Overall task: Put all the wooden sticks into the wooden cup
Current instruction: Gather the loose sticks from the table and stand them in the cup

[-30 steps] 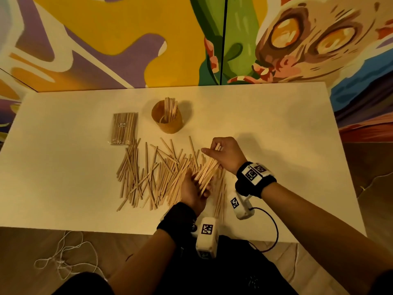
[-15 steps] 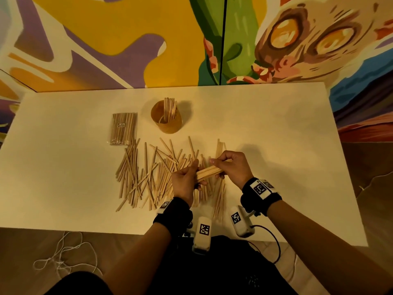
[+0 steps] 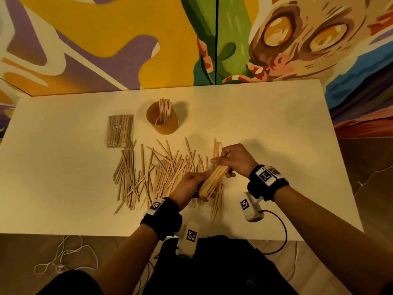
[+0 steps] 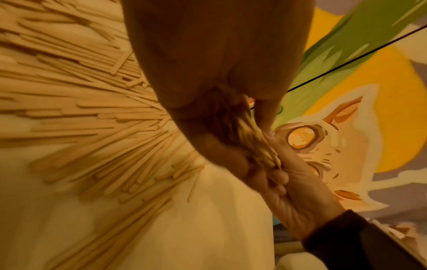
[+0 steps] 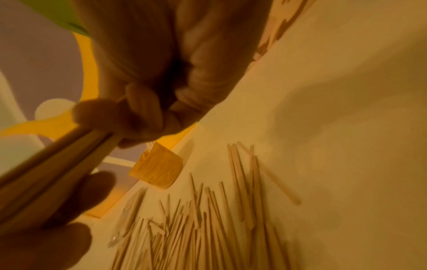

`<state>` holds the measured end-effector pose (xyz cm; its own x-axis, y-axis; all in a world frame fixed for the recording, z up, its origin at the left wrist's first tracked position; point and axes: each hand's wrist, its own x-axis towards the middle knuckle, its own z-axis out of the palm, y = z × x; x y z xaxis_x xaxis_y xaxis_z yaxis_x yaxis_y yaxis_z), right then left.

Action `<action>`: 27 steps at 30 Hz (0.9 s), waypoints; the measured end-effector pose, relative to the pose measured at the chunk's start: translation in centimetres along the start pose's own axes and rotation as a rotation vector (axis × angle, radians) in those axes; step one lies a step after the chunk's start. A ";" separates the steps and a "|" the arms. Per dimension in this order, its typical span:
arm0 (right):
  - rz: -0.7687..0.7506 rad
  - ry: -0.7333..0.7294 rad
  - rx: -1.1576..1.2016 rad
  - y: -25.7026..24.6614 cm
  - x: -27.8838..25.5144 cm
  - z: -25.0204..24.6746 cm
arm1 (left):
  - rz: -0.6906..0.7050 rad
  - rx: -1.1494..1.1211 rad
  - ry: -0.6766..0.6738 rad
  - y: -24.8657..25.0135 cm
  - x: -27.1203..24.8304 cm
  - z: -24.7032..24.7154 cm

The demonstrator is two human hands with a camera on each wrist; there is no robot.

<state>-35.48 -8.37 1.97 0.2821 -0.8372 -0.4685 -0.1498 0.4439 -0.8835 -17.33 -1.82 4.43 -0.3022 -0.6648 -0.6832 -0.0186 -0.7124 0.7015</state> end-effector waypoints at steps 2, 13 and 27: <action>-0.001 -0.081 -0.066 -0.7 0.1 -0.2 | -0.086 -0.029 -0.146 0.6 -0.2 0.2; -0.037 -0.113 -0.264 -3.1 1.1 1.6 | -0.134 -0.309 -0.235 0.0 0.1 2.1; -0.031 -0.348 -0.068 -4.0 1.4 4.7 | -0.074 -0.257 -0.196 1.2 -1.8 -2.3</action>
<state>-30.00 -9.80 4.81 0.5918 -0.6858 -0.4237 -0.1957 0.3876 -0.9008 -14.62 -1.94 6.02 -0.4873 -0.5710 -0.6606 0.1859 -0.8071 0.5604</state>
